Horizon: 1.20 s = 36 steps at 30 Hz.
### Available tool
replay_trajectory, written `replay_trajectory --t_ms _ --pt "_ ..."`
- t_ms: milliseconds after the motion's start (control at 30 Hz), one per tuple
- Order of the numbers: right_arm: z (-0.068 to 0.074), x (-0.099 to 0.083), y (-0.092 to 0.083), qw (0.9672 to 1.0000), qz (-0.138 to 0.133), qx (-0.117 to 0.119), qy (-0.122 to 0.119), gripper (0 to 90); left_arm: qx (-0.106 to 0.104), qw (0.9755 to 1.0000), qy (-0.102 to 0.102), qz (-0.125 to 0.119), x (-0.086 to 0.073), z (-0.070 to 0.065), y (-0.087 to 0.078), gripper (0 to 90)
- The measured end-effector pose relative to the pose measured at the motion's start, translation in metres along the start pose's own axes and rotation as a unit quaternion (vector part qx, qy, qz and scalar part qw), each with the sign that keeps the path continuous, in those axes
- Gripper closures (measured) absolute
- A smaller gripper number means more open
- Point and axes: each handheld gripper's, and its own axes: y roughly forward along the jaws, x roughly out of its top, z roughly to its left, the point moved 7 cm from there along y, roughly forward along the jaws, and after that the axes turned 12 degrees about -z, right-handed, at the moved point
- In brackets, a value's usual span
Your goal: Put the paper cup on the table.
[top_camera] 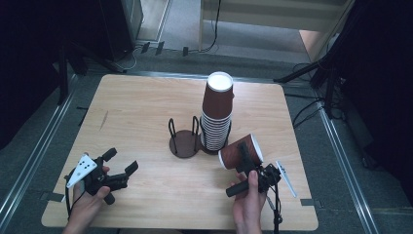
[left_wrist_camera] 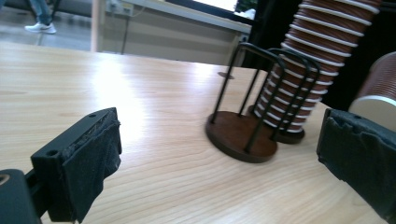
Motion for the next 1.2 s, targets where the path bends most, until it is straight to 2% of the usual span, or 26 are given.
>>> replay_trajectory --t_ms 67,100,133,167,200,267,300,367,400,467,633,667,733,767,900,967,1000,1033,1067,1133,1167,1200 --pt "0.0 0.003 0.001 0.9997 -0.007 -0.002 -0.023 10.9 0.01 0.9999 0.005 0.003 0.0 0.007 -0.002 0.7" --pt "0.001 0.006 0.002 0.9986 -0.013 -0.005 -0.051 10.8 0.014 0.9999 0.005 0.003 -0.001 0.009 -0.002 0.7" --pt "0.001 0.006 0.002 0.9986 -0.013 -0.005 -0.051 10.8 0.016 0.9999 0.005 0.004 -0.001 0.011 -0.003 0.7" --pt "0.001 0.009 0.003 0.9971 -0.02 -0.008 -0.073 10.8 0.024 0.9997 0.003 0.003 -0.001 0.016 -0.004 0.6" --pt "0.001 0.009 0.003 0.9971 -0.02 -0.008 -0.073 10.8 0.024 0.9997 0.003 0.003 -0.001 0.016 -0.004 0.7" --pt "0.002 0.012 0.004 0.9956 -0.026 -0.01 -0.089 10.8 0.031 0.9995 0.007 0.007 -0.001 0.022 -0.006 0.6" --pt "0.002 0.014 0.006 0.9936 -0.03 -0.014 -0.108 10.8 0.037 0.9993 0.007 0.008 -0.001 0.026 -0.008 0.6" --pt "0.002 0.015 0.007 0.9925 -0.031 -0.015 -0.117 10.8 0.039 0.9992 0.006 0.007 -0.001 0.028 -0.008 0.7" --pt "0.004 0.018 0.01 0.9888 -0.034 -0.013 -0.145 10.8 0.042 0.999 0.009 0.008 -0.001 0.031 -0.01 0.7" --pt "0.005 0.02 0.01 0.9875 -0.036 -0.011 -0.153 10.8 0.048 0.9988 0.011 0.009 -0.002 0.034 -0.012 0.7" --pt "0.01 0.029 0.018 0.9761 -0.048 -0.011 -0.212 10.8 0.067 0.9977 0.012 0.005 0.0 0.045 -0.017 0.7" --pt "0.011 0.031 0.022 0.9725 -0.046 -0.013 -0.228 10.7 0.071 0.9974 0.013 0.004 0.001 0.048 -0.018 0.7" --pt "0.012 0.033 0.026 0.9692 -0.044 -0.014 -0.242 10.7 0.084 0.9962 0.022 0.006 0.001 0.054 -0.022 0.7" --pt "0.012 0.033 0.026 0.9692 -0.044 -0.014 -0.242 10.7 0.084 0.9962 0.022 0.006 0.001 0.054 -0.022 0.7" --pt "0.012 0.04 0.036 0.9554 -0.054 -0.013 -0.29 10.7 0.1 0.9946 0.026 0.006 0.002 0.065 -0.028 0.7" --pt "0.012 0.043 0.041 0.9511 -0.061 -0.006 -0.303 10.7 0.128 0.9909 0.037 0.017 0.002 0.072 -0.032 2.1" --pt "0.011 0.043 0.044 0.9493 -0.062 -0.002 -0.308 10.7 0.145 0.9886 0.035 0.022 0.003 0.076 -0.034 7.9" --pt "0.01 0.044 0.047 0.947 -0.066 -0.003 -0.314 10.7 0.154 0.9874 0.028 0.022 0.003 0.079 -0.035 16.5" --pt "0.008 0.045 0.053 0.944 -0.071 -0.001 -0.322 10.7 0.158 0.9871 0.021 0.016 0.003 0.083 -0.037 14.2" --pt "0.008 0.045 0.055 0.9434 -0.073 -0.002 -0.323 10.7 0.163 0.9863 0.018 0.012 0.004 0.085 -0.037 11.4" --pt "0.005 0.047 0.062 0.9399 -0.076 -0.006 -0.333 10.7 0.165 0.9861 0.015 0.012 0.004 0.086 -0.038 11.4" --pt "0.005 0.047 0.062 0.9399 -0.076 -0.006 -0.333 10.7 0.162 0.9866 0.012 0.01 0.004 0.086 -0.038 11.4"
